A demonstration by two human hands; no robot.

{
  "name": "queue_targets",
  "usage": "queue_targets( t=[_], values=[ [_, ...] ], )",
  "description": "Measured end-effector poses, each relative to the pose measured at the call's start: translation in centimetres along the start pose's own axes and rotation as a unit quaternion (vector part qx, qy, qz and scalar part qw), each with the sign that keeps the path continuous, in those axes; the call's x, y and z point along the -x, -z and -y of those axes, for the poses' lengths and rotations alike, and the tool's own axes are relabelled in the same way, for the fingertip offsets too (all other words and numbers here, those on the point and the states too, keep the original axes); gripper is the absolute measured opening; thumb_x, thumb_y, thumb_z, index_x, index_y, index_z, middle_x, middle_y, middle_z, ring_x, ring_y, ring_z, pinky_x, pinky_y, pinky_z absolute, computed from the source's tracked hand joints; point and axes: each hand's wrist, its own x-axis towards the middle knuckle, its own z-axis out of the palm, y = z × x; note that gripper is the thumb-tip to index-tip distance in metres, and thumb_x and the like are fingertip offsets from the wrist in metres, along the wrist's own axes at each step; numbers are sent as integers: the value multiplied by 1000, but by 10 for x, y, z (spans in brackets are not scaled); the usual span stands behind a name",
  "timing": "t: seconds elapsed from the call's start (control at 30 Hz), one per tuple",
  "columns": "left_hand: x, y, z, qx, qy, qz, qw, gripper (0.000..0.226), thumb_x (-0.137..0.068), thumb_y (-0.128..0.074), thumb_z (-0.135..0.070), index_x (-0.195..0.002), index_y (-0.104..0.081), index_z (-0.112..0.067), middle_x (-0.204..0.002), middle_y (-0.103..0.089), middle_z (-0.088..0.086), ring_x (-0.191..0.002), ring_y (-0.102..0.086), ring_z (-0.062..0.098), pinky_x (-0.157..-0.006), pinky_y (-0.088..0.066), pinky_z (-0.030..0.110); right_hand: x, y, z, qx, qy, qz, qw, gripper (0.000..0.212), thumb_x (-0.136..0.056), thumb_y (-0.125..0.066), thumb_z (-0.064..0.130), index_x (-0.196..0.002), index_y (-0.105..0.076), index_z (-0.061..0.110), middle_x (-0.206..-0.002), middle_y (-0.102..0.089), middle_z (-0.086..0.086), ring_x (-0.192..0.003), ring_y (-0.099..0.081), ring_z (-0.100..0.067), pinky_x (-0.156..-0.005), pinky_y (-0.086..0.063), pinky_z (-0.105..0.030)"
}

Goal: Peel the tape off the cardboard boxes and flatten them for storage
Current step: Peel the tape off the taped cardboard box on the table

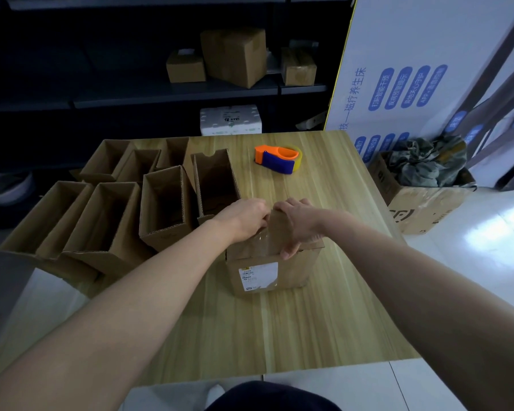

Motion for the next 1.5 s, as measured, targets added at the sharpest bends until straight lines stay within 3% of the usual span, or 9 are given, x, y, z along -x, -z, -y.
queue_targets(
  t=[0.23,0.53,0.6,0.73,1.03,1.27,1.5],
  values=[
    [-6,2,-9,-21,27,38,999,10,-95,-51,-14,-88,-58,-13,-98,-60,8,-84,-58,21,-78,-52,36,0,0,0,0,-1,0,1000,122,-57,-86,49,-151,-12,25,-146,-27,1,-134,-22,-27,-106,-34,-47],
    [4,1,-9,-19,-12,46,999,9,-95,-48,-16,-86,-46,-16,-89,-47,0,-79,-48,16,-69,-39,27,4,-3,-1,-11,-2,-3,1000,122,-56,-87,48,-151,-12,26,-147,-27,2,-135,-22,-26,-108,-34,-49],
    [7,-3,-1,14,-6,35,999,5,-95,-50,-19,-92,-52,-16,-93,-50,-1,-84,-52,16,-71,-42,27,3,-3,-2,-14,-3,-4,1000,122,-56,-87,48,-150,-13,26,-146,-27,2,-134,-22,-26,-108,-34,-50],
    [11,-10,6,80,19,-18,996,25,-96,-52,-19,-118,-63,-12,-112,-53,1,-102,-52,16,-91,-45,33,1,-3,-1,-9,-3,-4,1000,120,-57,-86,48,-150,-14,26,-145,-28,3,-135,-21,-26,-108,-35,-48],
    [8,-6,2,64,17,-29,997,16,-92,-58,-15,-98,-72,-10,-100,-61,2,-94,-57,18,-87,-49,35,0,-5,-1,-6,-4,-4,1000,121,-55,-87,49,-149,-15,26,-143,-30,3,-134,-23,-26,-106,-36,-49],
    [0,1,-11,15,52,21,998,13,-94,-55,-17,-99,-66,-12,-97,-64,5,-88,-62,18,-79,-53,33,0,-6,-2,-4,-5,-1,1000,123,-54,-87,50,-150,-14,25,-145,-28,2,-135,-23,-27,-107,-35,-48],
    [2,2,-21,-28,32,33,999,12,-94,-50,-16,-83,-53,-17,-90,-59,7,-81,-57,22,-73,-51,37,2,-5,-1,-1,-4,-3,1000,124,-56,-86,50,-151,-11,24,-146,-27,0,-134,-23,-28,-107,-34,-46]
  ],
)
